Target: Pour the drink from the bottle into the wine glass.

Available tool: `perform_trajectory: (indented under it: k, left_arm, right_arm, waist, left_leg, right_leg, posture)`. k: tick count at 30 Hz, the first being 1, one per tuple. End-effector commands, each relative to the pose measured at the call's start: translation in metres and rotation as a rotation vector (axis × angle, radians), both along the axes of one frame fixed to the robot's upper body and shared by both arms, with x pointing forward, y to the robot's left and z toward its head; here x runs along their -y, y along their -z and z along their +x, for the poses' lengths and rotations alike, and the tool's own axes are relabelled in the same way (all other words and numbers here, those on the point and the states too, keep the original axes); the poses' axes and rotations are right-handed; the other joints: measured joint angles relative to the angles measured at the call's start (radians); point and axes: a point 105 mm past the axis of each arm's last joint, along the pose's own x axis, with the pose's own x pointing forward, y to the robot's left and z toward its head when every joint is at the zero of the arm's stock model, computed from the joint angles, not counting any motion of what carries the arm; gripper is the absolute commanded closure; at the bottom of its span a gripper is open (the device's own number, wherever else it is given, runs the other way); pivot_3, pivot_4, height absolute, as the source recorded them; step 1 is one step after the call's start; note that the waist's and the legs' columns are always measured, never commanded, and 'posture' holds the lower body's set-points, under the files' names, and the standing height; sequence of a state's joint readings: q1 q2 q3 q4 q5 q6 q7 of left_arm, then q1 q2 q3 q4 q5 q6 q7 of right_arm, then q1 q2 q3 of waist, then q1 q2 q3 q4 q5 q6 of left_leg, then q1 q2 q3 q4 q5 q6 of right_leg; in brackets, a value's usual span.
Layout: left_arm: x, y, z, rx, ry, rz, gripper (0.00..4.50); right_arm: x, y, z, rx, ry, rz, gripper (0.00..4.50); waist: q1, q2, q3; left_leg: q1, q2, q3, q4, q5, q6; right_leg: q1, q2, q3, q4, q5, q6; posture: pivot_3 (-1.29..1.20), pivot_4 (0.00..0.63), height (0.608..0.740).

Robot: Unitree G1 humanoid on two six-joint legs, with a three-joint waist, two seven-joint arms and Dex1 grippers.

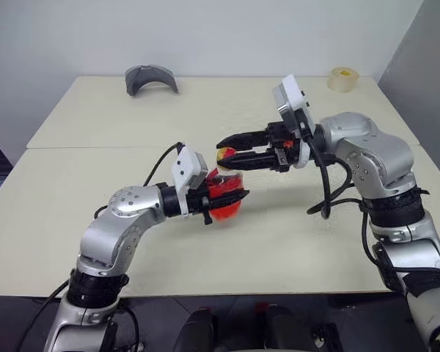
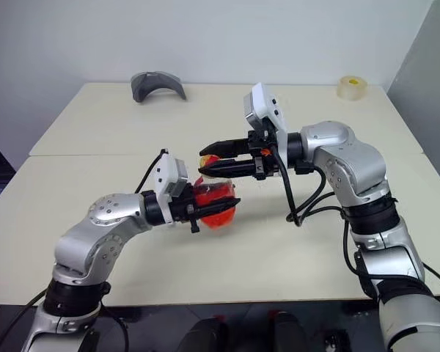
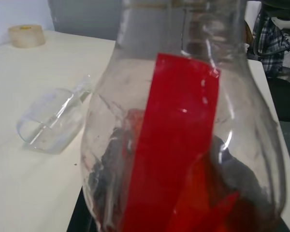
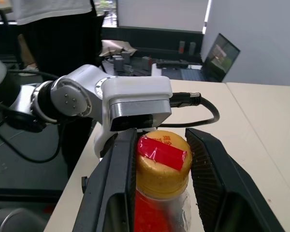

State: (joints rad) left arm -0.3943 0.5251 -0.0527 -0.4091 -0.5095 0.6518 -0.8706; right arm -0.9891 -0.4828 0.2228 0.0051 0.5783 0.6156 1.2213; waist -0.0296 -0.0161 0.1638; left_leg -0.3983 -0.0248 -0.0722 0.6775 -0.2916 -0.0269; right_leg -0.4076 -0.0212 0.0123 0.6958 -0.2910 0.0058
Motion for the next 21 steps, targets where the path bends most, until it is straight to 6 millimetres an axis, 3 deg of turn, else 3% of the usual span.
perform_trajectory:
  k: [1,2,7,11,15,21]
  left_arm:
    - [-0.015,-0.034,-0.005,0.129,-0.039,-0.074,3.08]
    - [-0.015,-0.033,-0.004,0.129,-0.045,-0.074,3.08]
    - [-0.017,-0.031,-0.001,0.132,-0.061,-0.072,3.08]
    - [-0.032,-0.027,0.01,0.125,-0.12,-0.053,3.08]
    - [-0.043,-0.022,0.027,0.111,-0.196,-0.057,3.09]
    - [-0.035,-0.018,0.056,0.144,-0.247,-0.084,3.12]
  right_arm:
    - [0.023,-0.004,0.018,0.014,0.121,-0.029,3.27]
    - [0.023,-0.005,0.018,0.01,0.123,-0.025,3.27]
    - [0.032,-0.011,0.012,-0.039,0.147,-0.012,1.59]
    - [0.05,-0.011,0.011,-0.083,0.249,0.002,0.17]
    - [0.057,-0.015,0.006,-0.098,0.349,0.059,0.16]
    - [0.036,-0.016,0.016,-0.093,0.501,0.19,0.16]
  waist:
    - [0.0,0.0,0.0]
    - [0.0,0.0,0.0]
    - [0.005,0.0,0.0]
    - [0.004,0.0,0.0]
    - [0.005,0.0,0.0]
    - [0.003,0.0,0.0]
  left_leg:
    - [0.0,0.0,0.0,0.0,0.0,0.0]
    - [0.0,0.0,0.0,0.0,0.0,0.0]
    - [0.0,0.0,0.0,0.0,0.0,0.0]
    - [0.0,0.0,0.0,0.0,0.0,0.0]
    - [0.0,0.0,0.0,0.0,0.0,0.0]
    - [-0.001,0.0,-0.001,-0.001,0.0,0.0]
  right_leg:
    - [0.0,0.0,0.0,0.0,0.0,0.0]
    - [0.0,0.0,0.0,0.0,0.0,0.0]
    - [0.0,0.0,-0.001,0.0,0.0,0.0]
    - [0.0,-0.001,0.0,-0.001,0.0,0.0]
    - [0.0,-0.001,0.0,0.0,0.0,0.0]
    - [0.0,0.0,-0.001,0.0,0.0,0.0]
  posture:
    - [0.0,0.15,0.74]
    - [0.0,0.15,0.74]
    - [0.0,0.15,0.74]
    - [0.0,0.15,0.74]
    - [0.0,0.15,0.74]
    - [0.0,0.15,0.74]
